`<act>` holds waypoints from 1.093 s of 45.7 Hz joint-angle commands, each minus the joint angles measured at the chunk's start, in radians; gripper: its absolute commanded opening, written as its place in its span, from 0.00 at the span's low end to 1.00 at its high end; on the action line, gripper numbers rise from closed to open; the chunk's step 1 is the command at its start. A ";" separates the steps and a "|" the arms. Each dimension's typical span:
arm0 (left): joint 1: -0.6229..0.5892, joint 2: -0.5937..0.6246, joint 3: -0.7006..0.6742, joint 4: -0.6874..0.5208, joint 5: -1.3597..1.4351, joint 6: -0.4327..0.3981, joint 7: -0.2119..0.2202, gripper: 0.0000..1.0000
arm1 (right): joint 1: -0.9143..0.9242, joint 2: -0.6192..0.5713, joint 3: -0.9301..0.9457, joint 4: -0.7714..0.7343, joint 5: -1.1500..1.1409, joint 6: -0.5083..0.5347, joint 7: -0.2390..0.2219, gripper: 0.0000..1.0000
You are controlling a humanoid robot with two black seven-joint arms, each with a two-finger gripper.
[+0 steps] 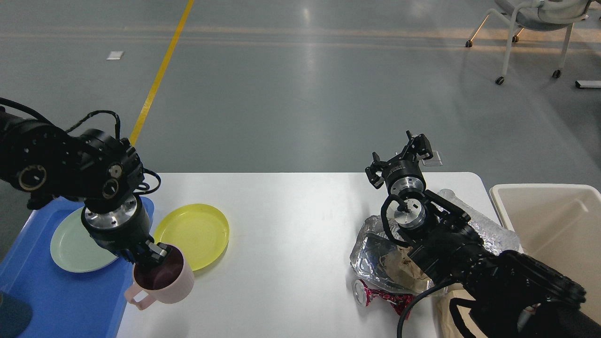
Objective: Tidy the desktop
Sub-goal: 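Grasp the pink mug rim with the left gripper and lift it, then lower the pink mug onto the blue tray and release it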
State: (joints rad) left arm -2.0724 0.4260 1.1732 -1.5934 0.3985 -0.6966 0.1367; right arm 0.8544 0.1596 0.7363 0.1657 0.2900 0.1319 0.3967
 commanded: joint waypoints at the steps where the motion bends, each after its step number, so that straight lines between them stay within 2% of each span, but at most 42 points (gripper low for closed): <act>1: -0.118 0.057 -0.004 0.001 -0.006 -0.133 0.000 0.00 | 0.000 0.000 0.000 0.000 0.000 0.000 0.001 1.00; 6: -0.228 0.103 -0.004 0.003 -0.026 -0.263 -0.008 0.00 | 0.000 0.000 0.000 0.000 0.000 0.000 0.001 1.00; 14: -0.371 0.157 0.002 0.012 -0.044 -0.263 -0.014 0.00 | 0.000 0.000 0.000 0.000 0.000 0.000 0.001 1.00; 33: -0.627 0.252 0.008 0.070 -0.044 -0.263 -0.014 0.00 | 0.000 0.000 0.000 0.000 0.000 0.000 -0.001 1.00; 42: -0.609 0.249 0.013 0.075 -0.041 -0.263 -0.011 0.00 | 0.000 0.001 0.000 0.000 0.000 0.000 -0.001 1.00; 50: -0.471 0.246 0.032 0.098 -0.038 -0.263 0.000 0.00 | 0.000 0.001 0.000 0.000 0.000 0.000 -0.001 1.00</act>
State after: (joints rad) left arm -2.6296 0.6749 1.1935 -1.5121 0.3568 -0.9602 0.1297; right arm 0.8544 0.1599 0.7363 0.1656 0.2898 0.1319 0.3960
